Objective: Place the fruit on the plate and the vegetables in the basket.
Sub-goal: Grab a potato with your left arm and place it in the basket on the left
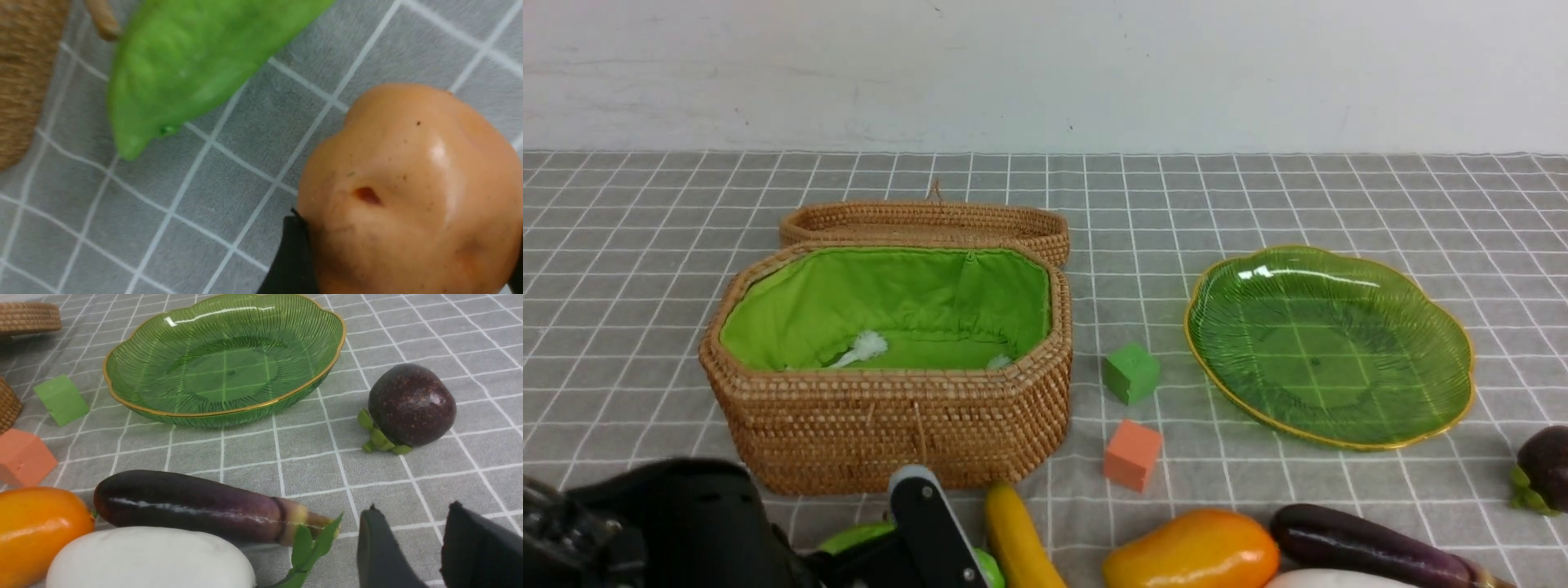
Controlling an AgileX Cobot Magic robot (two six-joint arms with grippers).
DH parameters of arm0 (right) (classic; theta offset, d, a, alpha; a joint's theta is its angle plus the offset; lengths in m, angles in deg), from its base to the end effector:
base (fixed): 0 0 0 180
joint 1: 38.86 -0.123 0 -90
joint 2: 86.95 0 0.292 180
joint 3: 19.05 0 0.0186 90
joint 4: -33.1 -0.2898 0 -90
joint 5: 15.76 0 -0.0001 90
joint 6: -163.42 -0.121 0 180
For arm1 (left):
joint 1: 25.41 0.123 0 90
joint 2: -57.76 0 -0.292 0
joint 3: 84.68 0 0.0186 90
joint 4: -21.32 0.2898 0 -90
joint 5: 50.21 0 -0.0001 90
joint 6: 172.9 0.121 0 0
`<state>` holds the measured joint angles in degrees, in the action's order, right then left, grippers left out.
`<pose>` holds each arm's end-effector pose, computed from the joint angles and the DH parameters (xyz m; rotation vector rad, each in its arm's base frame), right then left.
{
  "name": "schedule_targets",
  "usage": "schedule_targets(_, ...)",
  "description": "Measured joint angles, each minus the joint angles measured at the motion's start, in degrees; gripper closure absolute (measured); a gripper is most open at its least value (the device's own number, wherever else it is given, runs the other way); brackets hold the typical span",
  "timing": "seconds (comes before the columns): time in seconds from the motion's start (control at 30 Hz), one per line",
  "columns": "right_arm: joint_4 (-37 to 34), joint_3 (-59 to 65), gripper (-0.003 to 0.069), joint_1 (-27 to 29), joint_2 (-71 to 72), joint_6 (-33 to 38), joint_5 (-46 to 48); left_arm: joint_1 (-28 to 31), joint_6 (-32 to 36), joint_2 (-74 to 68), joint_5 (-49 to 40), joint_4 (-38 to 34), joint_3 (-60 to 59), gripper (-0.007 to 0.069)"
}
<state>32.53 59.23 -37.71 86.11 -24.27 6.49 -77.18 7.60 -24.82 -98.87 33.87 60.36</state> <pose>0.1128 -0.0018 0.1645 0.1507 1.8706 0.0884 0.1749 -0.1901 0.1794 1.4109 2.4716 0.0852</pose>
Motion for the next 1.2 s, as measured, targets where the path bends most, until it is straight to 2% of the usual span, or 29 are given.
schedule_targets(0.03, 0.0, 0.0, 0.0419, 0.0, 0.0, 0.0, 0.0, 0.0, 0.43, 0.19, -0.56, -0.26, 0.44, 0.004)
schedule_targets(0.1, 0.0, 0.0, 0.0419, 0.0, 0.0, 0.0, 0.0, 0.82, 5.76, 2.09, -8.29, -3.86, 6.56, 0.004)
schedule_targets(0.2, 0.0, 0.0, 0.0419, 0.0, 0.0, 0.0, 0.0, 4.67, 10.59, 2.74, -15.93, -7.17, 13.64, 0.004)
schedule_targets(0.23, 0.0, 0.0, 0.0419, 0.0, 0.0, 0.0, 0.0, 9.31, 13.81, 2.74, -18.43, -8.98, 18.67, 0.004)
schedule_targets(0.27, 0.0, 0.0, 0.0419, 0.0, 0.0, 0.0, 0.0, 11.04, 14.98, 2.74, -18.43, -9.49, 20.18, 0.004)
schedule_targets(0.3, 0.0, 0.0, 0.0419, 0.0, 0.0, 0.0, 0.0, 14.74, 15.91, 2.74, -17.3, -10.42, 22.42, 0.004)
schedule_targets(0.33, 0.0, 0.0, 0.0419, 0.0, 0.0, 0.0, 0.0, 15.36, 15.91, 2.74, -16.91, -10.73, 23.21, 0.004)
schedule_targets(0.37, 0.0, 0.0, 0.0419, 0.0, 0.0, 0.0, 0.0, 18.52, 16.09, 2.74, -14.1, -11.71, 24.81, 0.004)
schedule_targets(0.4, 0.0, 0.0, 0.0419, 0.0, 0.0, 0.0, 0.0, 24.52, 14.99, 2.65, -5.05, -14.17, 26.31, 0.004)
schedule_targets(0.53, 0.0, 0.0, 0.0419, 0.0, 0.0, 0.0, 0.0, 32.18, 10.53, -0.12, 10.53, -18.34, 26.84, 0.004)
schedule_targets(0.67, 0.0, 0.0, 0.0419, 0.0, 0.0, 0.0, 0.0, 34.53, 8.86, -6.99, 17.55, -18.92, 26.89, 0.004)
schedule_targets(0.83, 0.0, 0.0, 0.0419, 0.0, 0.0, 0.0, 0.0, 34.55, 6.3, -13.69, 21.77, -18.94, 26.89, 0.004)
schedule_targets(0.93, 0.0, 0.0, 0.0419, 0.0, 0.0, 0.0, 0.0, 34.55, 0.96, -17.01, 24.58, -18.99, 26.89, 0.0038)
schedule_targets(1.07, 0.0, 0.0, 0.0419, 0.0, 0.0, 0.0, 0.0, 34.55, -4.22, -17.43, 24.4, -19.1, 26.84, -0.0029)
schedule_targets(1.2, -0.05, 0.0, 0.0419, 0.0, 0.0, 0.0, 0.0, 34.55, -4.36, -15.85, 19.77, -18.72, 26.84, -0.004)
